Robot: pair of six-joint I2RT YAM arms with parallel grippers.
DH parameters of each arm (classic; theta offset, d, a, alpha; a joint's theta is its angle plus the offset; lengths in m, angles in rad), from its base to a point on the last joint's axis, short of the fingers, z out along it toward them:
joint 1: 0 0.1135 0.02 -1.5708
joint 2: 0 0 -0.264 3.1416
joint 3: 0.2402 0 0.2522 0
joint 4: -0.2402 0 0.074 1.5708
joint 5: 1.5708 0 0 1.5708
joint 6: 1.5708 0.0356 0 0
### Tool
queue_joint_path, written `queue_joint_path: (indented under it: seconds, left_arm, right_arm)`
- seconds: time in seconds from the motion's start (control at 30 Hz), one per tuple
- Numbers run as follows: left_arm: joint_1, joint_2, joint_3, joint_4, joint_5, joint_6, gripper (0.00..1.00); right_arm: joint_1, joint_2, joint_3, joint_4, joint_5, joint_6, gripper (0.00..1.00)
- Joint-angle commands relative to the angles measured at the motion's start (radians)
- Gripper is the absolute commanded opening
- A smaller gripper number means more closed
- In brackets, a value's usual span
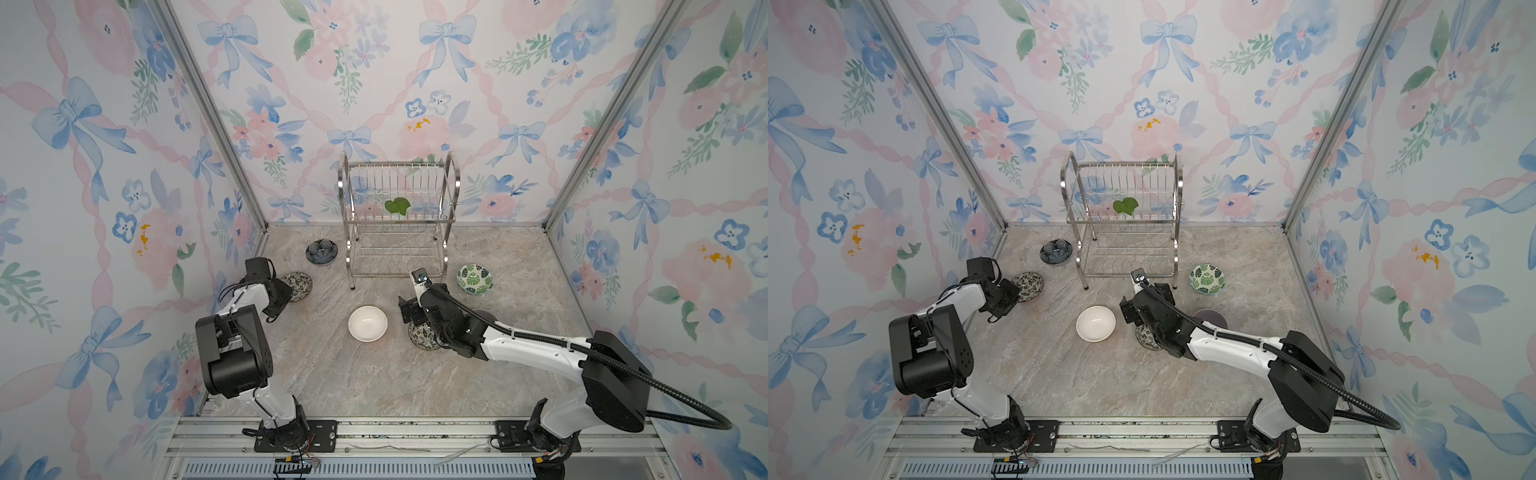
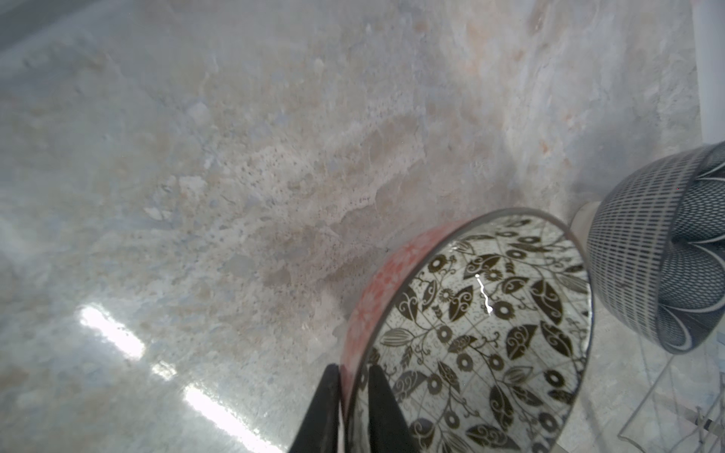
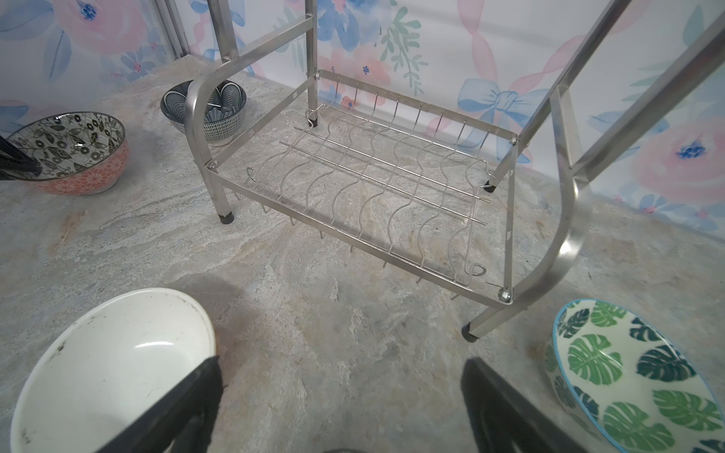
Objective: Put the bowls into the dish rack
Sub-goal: 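Lower the left gripper onto the rim of the pink-sided floral bowl, then close the left gripper on the floral bowl's rim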
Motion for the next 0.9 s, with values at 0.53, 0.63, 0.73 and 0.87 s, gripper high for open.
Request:
queue_joint_path:
  seconds: [0.53,0.63,0.73,0.87]
  left_arm:
    - [-0.048,-0.099,-0.051,-0.007,-0.036,0.098,0.12]
    - [-0.047,-0.074,-0.049,-0.007,-0.028,0.096,0.14]
    - [-0.045,-0.063,-0.046,-0.007,-0.02,0.096,0.15]
    - [-0.039,-0.054,-0.043,-0.009,-0.022,0.094,0.2]
  right_arm:
    - [-0.052,0.025,-0.005,-0.027,-0.049,0.07,0.97]
    - [-0.056,0.021,-0.008,-0.025,-0.049,0.074,0.97]
    - [-0.058,0.019,-0.009,-0.025,-0.049,0.076,0.97]
    - [-0.058,0.015,-0.013,-0.024,-0.049,0.074,0.96]
